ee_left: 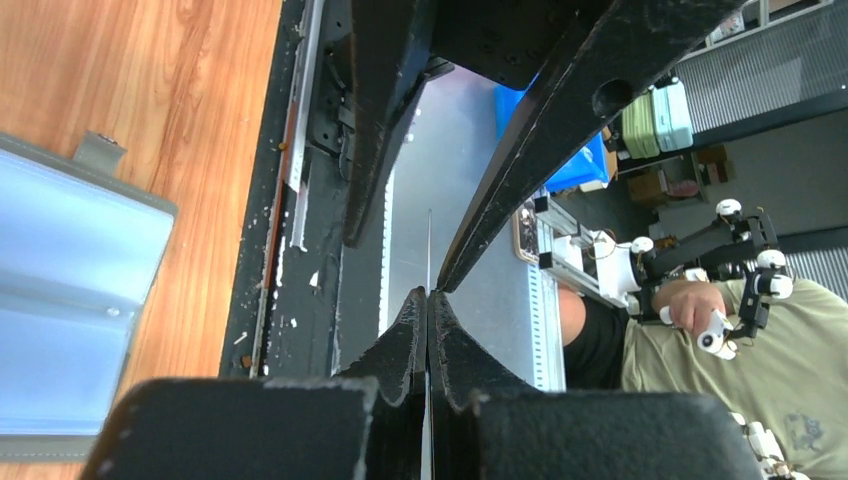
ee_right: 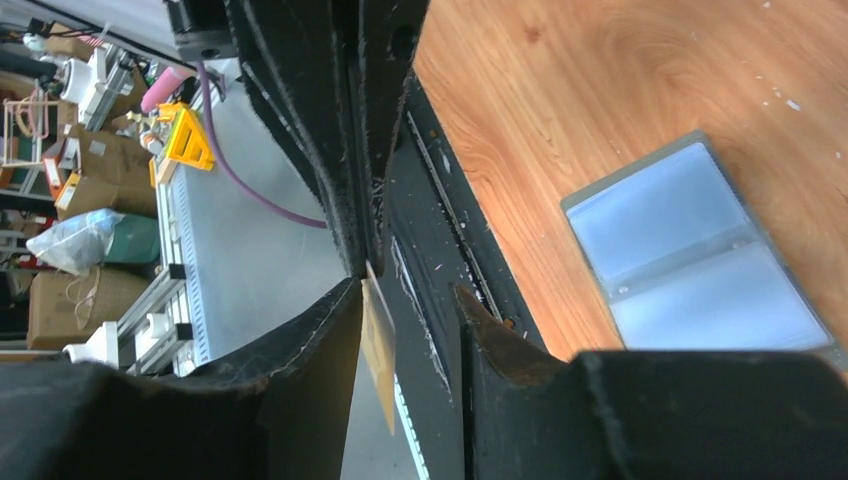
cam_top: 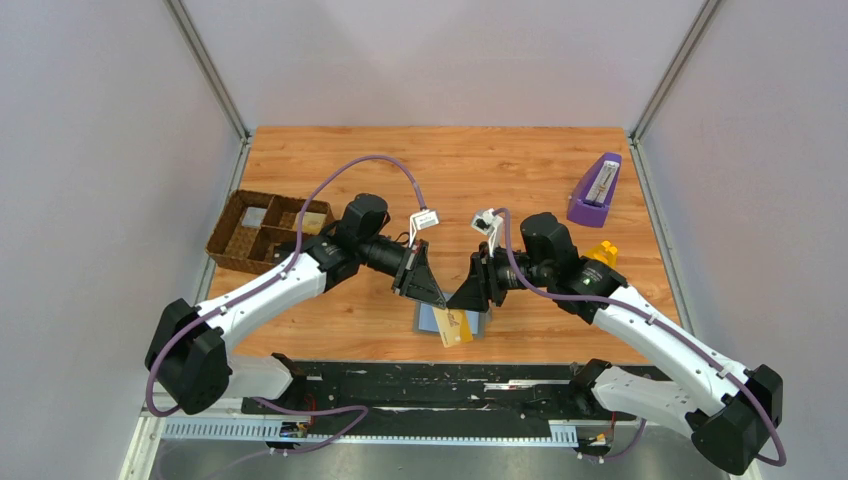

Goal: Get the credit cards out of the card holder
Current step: Remove the credit card from the card holder.

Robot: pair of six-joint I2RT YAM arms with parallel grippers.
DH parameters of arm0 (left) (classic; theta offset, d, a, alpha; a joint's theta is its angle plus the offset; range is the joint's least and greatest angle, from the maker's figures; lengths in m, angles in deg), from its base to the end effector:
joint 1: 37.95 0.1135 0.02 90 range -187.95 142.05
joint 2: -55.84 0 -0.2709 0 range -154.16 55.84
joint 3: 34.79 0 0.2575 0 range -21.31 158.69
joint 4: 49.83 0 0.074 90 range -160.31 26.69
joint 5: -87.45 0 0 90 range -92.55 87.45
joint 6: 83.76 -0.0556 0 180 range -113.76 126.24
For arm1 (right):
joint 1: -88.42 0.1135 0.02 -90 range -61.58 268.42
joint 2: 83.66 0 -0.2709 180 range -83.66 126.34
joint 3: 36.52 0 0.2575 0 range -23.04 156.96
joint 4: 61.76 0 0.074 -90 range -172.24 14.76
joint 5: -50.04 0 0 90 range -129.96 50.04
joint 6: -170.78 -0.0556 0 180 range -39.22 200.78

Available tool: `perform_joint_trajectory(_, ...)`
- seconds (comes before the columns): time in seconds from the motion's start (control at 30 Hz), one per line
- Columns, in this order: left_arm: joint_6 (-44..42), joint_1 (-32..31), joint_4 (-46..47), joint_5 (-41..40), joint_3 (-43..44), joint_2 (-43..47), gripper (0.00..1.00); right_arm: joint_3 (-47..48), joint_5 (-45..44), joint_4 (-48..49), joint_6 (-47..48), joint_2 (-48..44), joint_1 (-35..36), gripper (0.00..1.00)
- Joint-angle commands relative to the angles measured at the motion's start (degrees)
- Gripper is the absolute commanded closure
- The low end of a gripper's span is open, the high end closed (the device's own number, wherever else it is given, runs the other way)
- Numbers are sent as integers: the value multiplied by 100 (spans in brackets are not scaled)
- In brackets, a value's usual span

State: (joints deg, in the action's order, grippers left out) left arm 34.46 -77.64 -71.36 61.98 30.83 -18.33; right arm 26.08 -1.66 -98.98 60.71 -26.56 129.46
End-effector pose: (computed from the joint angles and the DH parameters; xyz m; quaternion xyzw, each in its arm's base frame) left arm 0.1876 -0.2209 0.2868 0.3385 0.7023 -0.6195 0.0919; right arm 0.1503 0.1765 0.3038 -0.3072 0.7823 0.4806 0.2505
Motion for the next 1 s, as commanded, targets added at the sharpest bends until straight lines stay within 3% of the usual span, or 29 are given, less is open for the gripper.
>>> perform_joint_trajectory(0.0, -277, -19, -43, 269, 306, -46, 100, 159, 548, 209, 77, -29, -28, 66)
perform_joint_trajectory(0.1, -346, -14, -154, 287, 397, -157, 100, 20, 740, 499, -72, -58, -27, 79)
perform_joint_trajectory(0.2, -475, -13, -339, 263, 518, -219, 94, -65, 782, 627, -174, -22, -36, 100)
perform_joint_trajectory(0.23, -553, -13, -448, 233, 574, -233, 91, -81, 761, 645, -225, -4, -35, 100)
perform_joint_trajectory(0.33, -724, -7, -705, 109, 705, -226, 66, -123, 607, 719, -419, 17, -50, 100)
perform_joint_trajectory(0.4, -836, 0, -882, -46, 782, -207, 58, -194, 392, 895, -587, -43, -73, 100)
perform_joint_trajectory(0.57, -555, 351, -851, -569, 779, -94, 53, -422, -332, 1320, -1099, -301, -151, 100)
perform_joint_trajectory(0.77, 742, 1081, 527, -1087, 143, 533, 49, -864, -1651, 1885, -1917, -793, -193, 100)
perform_joint_trajectory(0.97, 1700, 1147, 1677, -1664, -396, 984, 44, -1588, -2974, 3008, -3066, -1467, -193, 100)
